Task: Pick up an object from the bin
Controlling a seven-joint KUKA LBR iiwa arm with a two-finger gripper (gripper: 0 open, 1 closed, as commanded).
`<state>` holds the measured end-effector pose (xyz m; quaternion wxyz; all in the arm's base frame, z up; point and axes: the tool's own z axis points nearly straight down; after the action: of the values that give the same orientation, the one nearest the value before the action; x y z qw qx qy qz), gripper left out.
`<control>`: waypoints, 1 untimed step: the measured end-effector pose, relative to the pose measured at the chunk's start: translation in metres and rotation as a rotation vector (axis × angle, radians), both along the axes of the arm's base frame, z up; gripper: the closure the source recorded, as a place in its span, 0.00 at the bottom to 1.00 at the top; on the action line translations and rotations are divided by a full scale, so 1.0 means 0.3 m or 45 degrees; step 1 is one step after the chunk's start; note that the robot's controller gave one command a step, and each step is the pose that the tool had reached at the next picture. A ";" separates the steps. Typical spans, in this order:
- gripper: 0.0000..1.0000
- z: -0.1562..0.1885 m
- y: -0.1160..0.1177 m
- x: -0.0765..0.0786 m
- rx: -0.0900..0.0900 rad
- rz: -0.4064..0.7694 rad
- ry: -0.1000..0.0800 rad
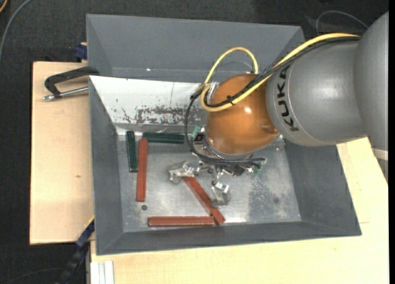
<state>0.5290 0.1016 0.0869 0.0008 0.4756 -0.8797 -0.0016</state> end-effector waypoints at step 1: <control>0.00 -0.036 0.011 0.117 0.002 0.113 -0.013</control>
Offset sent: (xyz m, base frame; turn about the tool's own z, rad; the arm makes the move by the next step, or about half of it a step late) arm 0.0334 0.0017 -0.0114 -0.0912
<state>0.5641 0.1049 0.0762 -0.0039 0.5140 -0.8578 0.0002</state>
